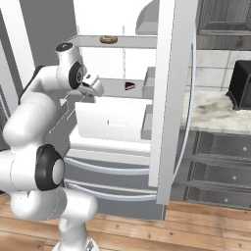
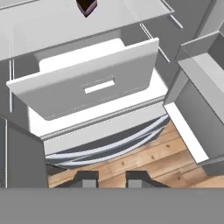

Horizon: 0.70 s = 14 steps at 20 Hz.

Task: Take the donut and cake from the fridge and place them on the empty tray on the dining counter.

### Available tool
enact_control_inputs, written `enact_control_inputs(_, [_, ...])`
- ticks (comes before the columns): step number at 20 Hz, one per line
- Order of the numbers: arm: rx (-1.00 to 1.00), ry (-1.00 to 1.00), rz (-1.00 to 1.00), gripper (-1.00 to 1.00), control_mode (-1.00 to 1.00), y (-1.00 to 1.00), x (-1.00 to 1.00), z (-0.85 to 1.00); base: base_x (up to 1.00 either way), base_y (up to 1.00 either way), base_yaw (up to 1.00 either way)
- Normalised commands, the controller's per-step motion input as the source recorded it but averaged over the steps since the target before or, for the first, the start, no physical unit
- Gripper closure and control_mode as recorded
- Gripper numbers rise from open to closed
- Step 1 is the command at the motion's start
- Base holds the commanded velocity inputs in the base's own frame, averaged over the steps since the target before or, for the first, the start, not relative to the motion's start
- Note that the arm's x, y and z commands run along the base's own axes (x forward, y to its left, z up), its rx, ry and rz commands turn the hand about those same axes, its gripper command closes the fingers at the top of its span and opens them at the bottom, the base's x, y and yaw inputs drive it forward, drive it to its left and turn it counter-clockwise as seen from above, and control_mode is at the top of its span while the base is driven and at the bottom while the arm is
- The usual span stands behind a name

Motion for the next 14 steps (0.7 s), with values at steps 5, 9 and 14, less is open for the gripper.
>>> enact_control_inputs(5, [0.03, -0.01, 0.00, -1.00, -1.00, -0.23, 0.02, 0.01, 0.00, 0.00, 0.00])
enact_control_inputs(9, [0.07, -0.03, 0.00, -1.00, -1.00, -0.24, 0.05, 0.04, 0.00, 0.00, 0.00])
enact_control_inputs(14, [0.00, -0.08, 0.00, -1.00, -1.00, -0.04, 0.11, 0.00, 0.00, 0.00, 0.00])
